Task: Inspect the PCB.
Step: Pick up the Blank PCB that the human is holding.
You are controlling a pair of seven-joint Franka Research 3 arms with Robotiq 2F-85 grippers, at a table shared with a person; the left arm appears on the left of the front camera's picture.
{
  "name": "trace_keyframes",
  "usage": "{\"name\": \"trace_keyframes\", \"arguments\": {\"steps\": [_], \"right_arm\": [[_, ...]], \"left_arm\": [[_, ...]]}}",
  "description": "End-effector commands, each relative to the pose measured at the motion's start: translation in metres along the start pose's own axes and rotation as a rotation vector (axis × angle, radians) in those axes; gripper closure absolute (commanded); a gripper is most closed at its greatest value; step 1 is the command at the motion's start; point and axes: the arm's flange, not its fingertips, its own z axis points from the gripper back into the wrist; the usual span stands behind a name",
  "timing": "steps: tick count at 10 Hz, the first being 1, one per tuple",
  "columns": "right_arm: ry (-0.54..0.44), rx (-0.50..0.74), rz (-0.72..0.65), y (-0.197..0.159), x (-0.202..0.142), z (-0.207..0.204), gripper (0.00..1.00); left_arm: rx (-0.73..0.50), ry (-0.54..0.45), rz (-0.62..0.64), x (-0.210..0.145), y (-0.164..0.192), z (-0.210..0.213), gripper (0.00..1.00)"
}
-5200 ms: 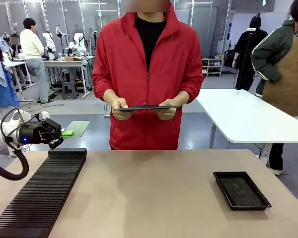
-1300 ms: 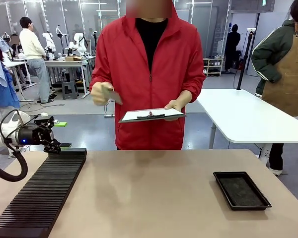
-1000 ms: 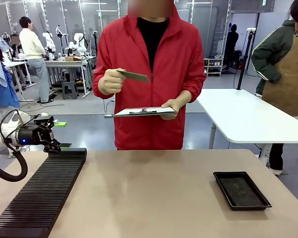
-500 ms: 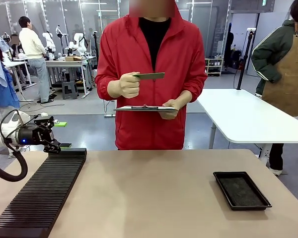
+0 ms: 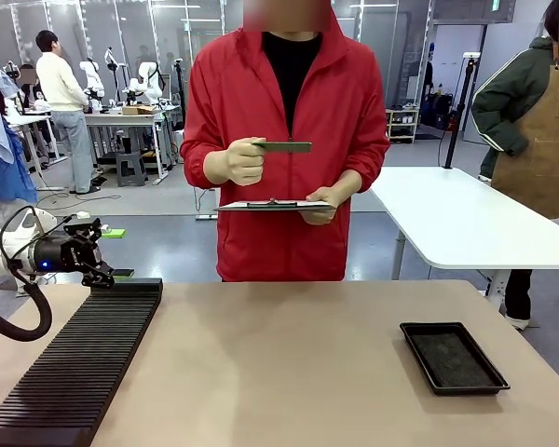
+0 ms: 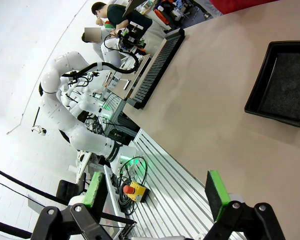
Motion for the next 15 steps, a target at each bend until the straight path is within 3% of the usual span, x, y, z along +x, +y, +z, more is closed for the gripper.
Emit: {"name": "trace_keyframes", "arguments": {"steps": [1, 5, 6, 9, 10, 11, 12, 15], "right_arm": [[-0.002, 0.006, 0.007, 0.001, -0.001, 0.001, 0.0], [-0.002, 0.006, 0.007, 0.001, -0.001, 0.001, 0.0], [-0.002, 0.006, 0.007, 0.001, -0.001, 0.001, 0.0], [-0.002, 0.006, 0.007, 0.001, -0.001, 0.001, 0.0], [-0.002, 0.006, 0.007, 0.001, -0.001, 0.001, 0.0], [-0.002, 0.006, 0.007, 0.001, -0.001, 0.001, 0.0], [-0.002, 0.006, 0.007, 0.001, -0.001, 0.001, 0.0], [-0.002, 0.006, 0.007, 0.001, -0.001, 0.001, 0.0]], "left_arm": [[0.012, 0.037, -0.002, -0.007, -0.009, 0.004, 0.0], [-0.008, 0.001, 0.037, -0.075, -0.034, 0.052, 0.0], [0.024, -0.039, 0.004, -0.108, -0.041, 0.067, 0.0], [-0.044, -0.093, -0.027, -0.19, -0.053, 0.099, 0.0], [-0.022, -0.093, -0.024, -0.216, -0.056, 0.113, 0.0], [-0.106, -0.049, -0.008, -0.241, -0.058, 0.126, 0.0], [-0.044, -0.115, -0.03, -0.256, -0.056, 0.142, 0.0], [-0.016, -0.132, -0.033, -0.267, -0.057, 0.166, 0.0]]}}
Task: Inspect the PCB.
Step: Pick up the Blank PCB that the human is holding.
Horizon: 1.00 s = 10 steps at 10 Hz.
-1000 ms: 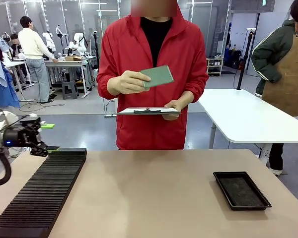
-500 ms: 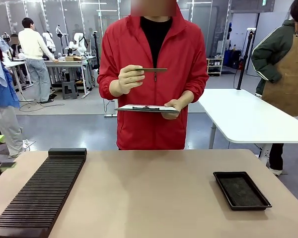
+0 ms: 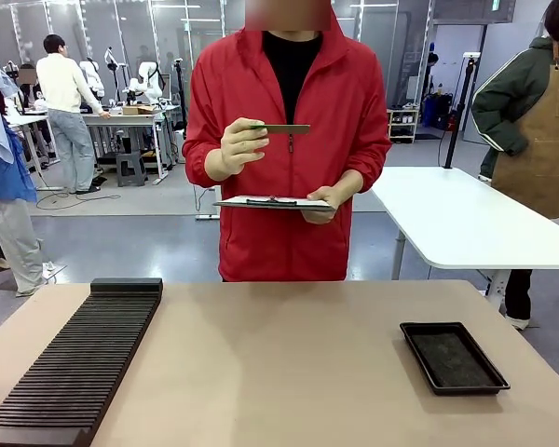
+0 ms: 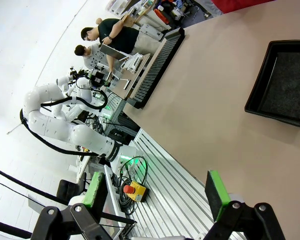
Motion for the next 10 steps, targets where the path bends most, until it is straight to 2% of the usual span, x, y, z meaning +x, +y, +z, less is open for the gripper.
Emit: {"name": "trace_keyframes", "arguments": {"steps": [1, 2, 3, 10], "right_arm": [[-0.004, 0.005, 0.01, 0.001, -0.001, 0.002, 0.0], [-0.004, 0.005, 0.01, 0.001, -0.001, 0.002, 0.0], [-0.004, 0.005, 0.01, 0.001, -0.001, 0.002, 0.0], [-0.004, 0.005, 0.01, 0.001, -0.001, 0.002, 0.0]], "left_arm": [[0.01, 0.023, -0.035, 0.014, -0.001, -0.001, 0.0], [-0.033, 0.034, -0.065, 0.03, 0.001, -0.001, 0.0], [0.006, 0.002, -0.006, 0.003, -0.002, 0.001, 0.0], [0.006, 0.002, -0.006, 0.003, -0.002, 0.001, 0.0]]}}
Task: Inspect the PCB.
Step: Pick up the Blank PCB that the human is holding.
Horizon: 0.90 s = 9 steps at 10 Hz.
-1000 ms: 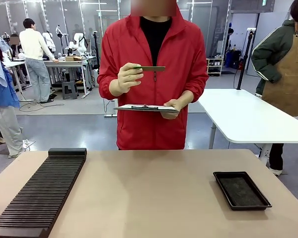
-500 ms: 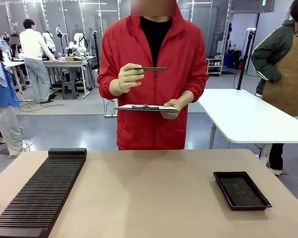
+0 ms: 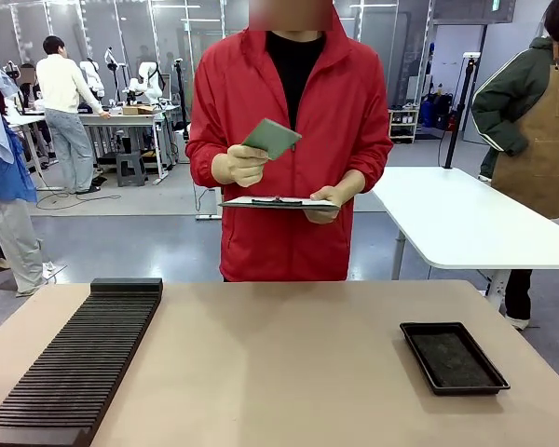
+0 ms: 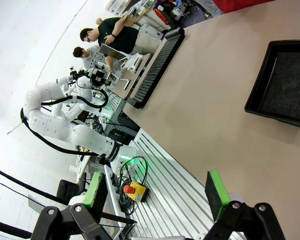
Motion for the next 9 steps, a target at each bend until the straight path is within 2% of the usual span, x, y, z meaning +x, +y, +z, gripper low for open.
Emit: {"name": "trace_keyframes", "arguments": {"steps": [1, 9], "right_arm": [[-0.004, 0.005, 0.01, 0.0013, -0.0007, 0.0019, 0.0], [-0.004, 0.005, 0.01, 0.0013, -0.0007, 0.0019, 0.0]], "left_arm": [[0.006, 0.004, 0.003, -0.0047, -0.0033, 0.0, 0.0], [0.006, 0.004, 0.003, -0.0047, -0.0033, 0.0, 0.0]]}}
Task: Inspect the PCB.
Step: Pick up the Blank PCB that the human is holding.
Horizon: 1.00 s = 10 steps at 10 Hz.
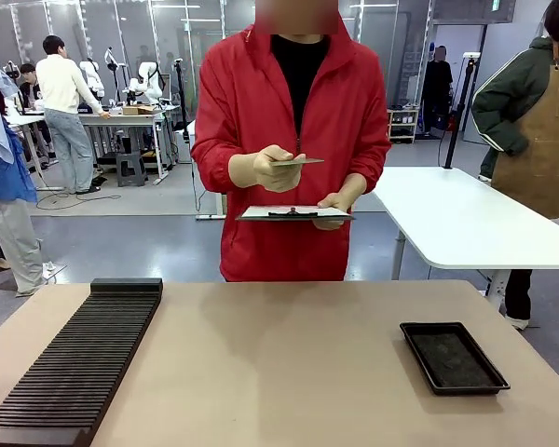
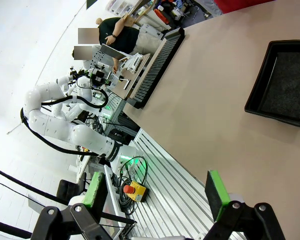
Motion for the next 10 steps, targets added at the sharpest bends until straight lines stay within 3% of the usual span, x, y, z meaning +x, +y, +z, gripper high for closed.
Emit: {"name": "trace_keyframes", "arguments": {"steps": [1, 8, 10], "right_arm": [[-0.004, 0.005, 0.01, 0.001, -0.001, 0.002, 0.0], [0.0, 0.0, 0.0, 0.0, 0.0, 0.0, 0.0], [-0.014, 0.096, -0.05, 0.023, 0.031, -0.016, 0.0]], "left_arm": [[0.006, 0.004, 0.003, -0.005, -0.003, 0.0, 0.0], [0.006, 0.004, 0.003, -0.005, -0.003, 0.0, 0.0], [0.006, 0.004, 0.003, -0.005, -0.003, 0.0, 0.0]]}}
